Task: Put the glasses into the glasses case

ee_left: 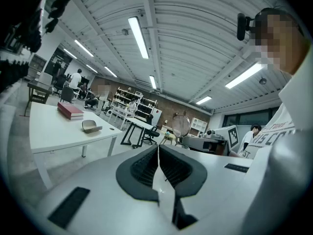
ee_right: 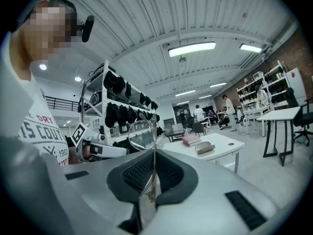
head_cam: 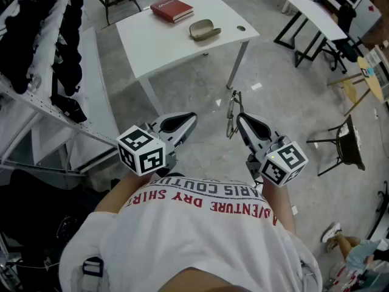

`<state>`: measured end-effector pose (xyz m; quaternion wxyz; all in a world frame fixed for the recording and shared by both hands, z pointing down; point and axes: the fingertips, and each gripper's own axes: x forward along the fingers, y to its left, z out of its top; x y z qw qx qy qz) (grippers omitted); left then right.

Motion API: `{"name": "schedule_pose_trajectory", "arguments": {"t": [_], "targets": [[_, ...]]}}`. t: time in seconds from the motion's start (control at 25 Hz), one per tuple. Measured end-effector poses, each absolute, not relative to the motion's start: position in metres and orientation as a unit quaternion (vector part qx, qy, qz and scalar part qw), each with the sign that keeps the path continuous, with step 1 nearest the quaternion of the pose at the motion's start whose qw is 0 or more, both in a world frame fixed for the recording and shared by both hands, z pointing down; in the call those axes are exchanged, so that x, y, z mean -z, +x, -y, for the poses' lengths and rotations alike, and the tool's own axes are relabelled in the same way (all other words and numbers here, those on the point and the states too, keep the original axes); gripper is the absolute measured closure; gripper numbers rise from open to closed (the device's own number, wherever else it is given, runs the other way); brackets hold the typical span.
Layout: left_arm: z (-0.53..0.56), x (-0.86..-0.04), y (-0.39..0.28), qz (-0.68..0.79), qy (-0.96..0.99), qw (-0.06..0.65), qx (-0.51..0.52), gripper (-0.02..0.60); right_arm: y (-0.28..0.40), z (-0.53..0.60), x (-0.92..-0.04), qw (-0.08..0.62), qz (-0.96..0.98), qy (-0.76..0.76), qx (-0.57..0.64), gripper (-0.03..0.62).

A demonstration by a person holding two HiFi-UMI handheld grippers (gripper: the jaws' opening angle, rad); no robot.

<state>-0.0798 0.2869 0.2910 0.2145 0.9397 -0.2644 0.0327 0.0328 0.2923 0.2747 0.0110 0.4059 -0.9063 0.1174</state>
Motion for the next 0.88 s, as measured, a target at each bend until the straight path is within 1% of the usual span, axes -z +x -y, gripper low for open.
{"name": "schedule_pose_trajectory", "arguments": {"t": [0.24,0.6,0.88], "targets": [[-0.289,-0.281,-0.075,0.262,0.944,0.199,-0.029,0.552,0.038,-0.295,-0.267,0.008,0.907,0.408,-0.105,0.565],[-0.28,-0.288,-0.07,0.258,0.944,0.204,-0.028,0.552,0.043,-0.287,-0.273,0.016,0.901,0.421,-0.1,0.565],[-0.25,-0.3,-0.069,0.251,0.945,0.209,-0.031,0.552,0.043,-0.257,-0.285,0.014,0.899,0.421,-0.116,0.565]]}}
